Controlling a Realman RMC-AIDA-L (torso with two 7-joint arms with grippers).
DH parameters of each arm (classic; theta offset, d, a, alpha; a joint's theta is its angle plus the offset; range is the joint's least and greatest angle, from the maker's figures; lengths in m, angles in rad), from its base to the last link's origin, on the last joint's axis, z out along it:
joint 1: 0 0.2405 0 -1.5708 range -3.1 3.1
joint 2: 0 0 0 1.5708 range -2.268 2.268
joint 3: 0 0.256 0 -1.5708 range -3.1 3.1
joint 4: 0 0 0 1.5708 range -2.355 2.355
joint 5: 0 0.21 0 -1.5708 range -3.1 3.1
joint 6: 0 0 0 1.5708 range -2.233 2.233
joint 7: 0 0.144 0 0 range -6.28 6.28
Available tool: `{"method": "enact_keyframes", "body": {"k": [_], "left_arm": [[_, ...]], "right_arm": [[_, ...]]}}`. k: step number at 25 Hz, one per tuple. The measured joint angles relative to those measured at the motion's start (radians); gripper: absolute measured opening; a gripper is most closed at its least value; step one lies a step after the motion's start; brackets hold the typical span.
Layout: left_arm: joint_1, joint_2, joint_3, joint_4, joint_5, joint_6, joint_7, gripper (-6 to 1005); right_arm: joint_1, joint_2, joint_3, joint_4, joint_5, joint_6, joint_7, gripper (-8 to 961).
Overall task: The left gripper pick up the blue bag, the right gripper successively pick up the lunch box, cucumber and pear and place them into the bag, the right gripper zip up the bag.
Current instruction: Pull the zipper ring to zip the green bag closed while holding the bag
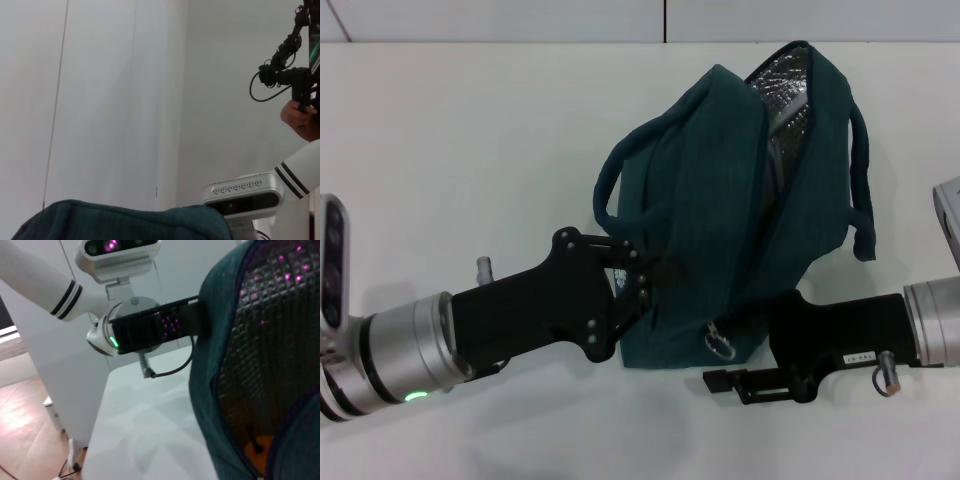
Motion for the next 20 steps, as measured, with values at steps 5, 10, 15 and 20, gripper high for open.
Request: {"method": "enact_keyframes", "body": {"k": [5,10,15,20], "left_arm": [[-0.005,0.0,-0.001,-0.001,-0.002,-0.004,0.0,55],[-0.008,0.001,-0.006,-0.001,-0.002,-0.006,0.0,55],[-0.009,0.003,-0.006,-0.01,-0.012,-0.008,0.0,55],[-0.011,0.003,-0.007,-0.015,-0.015,-0.013,0.0,55]], "right_arm": [[0.006,0.0,-0.039,-0.004,0.018,0.011,0.0,501],[0.019,-0.003,-0.08,-0.007,0.017,0.019,0.001,487],[0.003,-0.008,-0.071,-0.033,0.019,0.021,-0.004,472],[-0.031,-0.005,-0.071,-0.087,0.019,0.027,-0.052,302]]}}
